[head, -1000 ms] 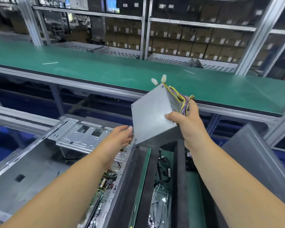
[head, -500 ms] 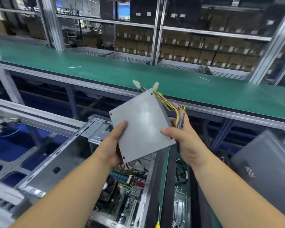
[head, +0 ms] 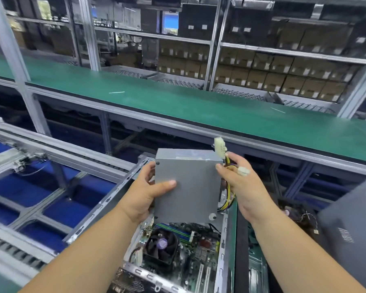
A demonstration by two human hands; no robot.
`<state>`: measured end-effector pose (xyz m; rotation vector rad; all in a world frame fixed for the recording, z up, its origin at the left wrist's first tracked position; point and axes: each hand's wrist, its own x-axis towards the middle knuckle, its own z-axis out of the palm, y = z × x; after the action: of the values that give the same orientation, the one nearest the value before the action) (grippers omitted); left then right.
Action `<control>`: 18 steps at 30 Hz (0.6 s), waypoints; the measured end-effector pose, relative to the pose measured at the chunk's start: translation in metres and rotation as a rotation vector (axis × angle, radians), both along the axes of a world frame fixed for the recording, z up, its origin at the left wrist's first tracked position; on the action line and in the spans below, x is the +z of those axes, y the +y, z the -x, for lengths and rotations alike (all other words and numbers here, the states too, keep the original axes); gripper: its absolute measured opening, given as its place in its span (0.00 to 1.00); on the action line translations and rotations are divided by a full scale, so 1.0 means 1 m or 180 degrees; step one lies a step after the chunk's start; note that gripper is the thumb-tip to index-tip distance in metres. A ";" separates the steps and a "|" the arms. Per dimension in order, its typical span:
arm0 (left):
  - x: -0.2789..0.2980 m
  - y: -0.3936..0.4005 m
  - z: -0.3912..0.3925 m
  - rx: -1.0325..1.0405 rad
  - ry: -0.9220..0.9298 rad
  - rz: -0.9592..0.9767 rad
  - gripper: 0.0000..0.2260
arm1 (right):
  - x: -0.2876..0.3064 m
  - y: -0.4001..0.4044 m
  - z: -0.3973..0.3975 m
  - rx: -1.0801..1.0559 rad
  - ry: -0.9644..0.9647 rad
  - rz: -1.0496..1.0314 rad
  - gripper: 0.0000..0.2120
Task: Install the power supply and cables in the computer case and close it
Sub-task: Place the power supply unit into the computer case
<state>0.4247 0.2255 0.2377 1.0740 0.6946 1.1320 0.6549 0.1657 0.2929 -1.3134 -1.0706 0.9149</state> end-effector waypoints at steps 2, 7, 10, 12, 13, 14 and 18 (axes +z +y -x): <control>-0.001 0.002 0.006 0.0052 0.0191 -0.0036 0.40 | 0.002 0.002 0.009 -0.0022 -0.0163 0.0109 0.13; 0.005 0.000 0.015 0.0278 0.0592 -0.0219 0.42 | -0.002 0.009 0.031 -0.0255 0.0128 0.0860 0.27; 0.011 0.000 0.021 0.0488 0.1036 -0.0357 0.42 | 0.000 0.012 0.045 -0.0054 0.0448 0.1198 0.39; 0.015 -0.001 0.028 0.0594 0.1317 -0.0541 0.41 | 0.003 0.014 0.052 -0.0083 0.0633 0.1257 0.43; 0.017 -0.001 0.031 0.0624 0.1409 -0.0634 0.41 | 0.004 0.015 0.054 -0.0105 0.0653 0.1263 0.44; 0.019 -0.001 0.034 0.0647 0.1469 -0.0714 0.41 | 0.005 0.015 0.056 -0.0142 0.0620 0.1270 0.45; 0.025 0.001 0.047 0.0878 0.1691 -0.0978 0.40 | 0.012 0.016 0.065 -0.0280 0.0044 0.1518 0.47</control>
<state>0.3780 0.2261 0.2632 1.6062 1.1365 1.2219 0.5902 0.1818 0.3054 -1.7254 -0.8003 1.1543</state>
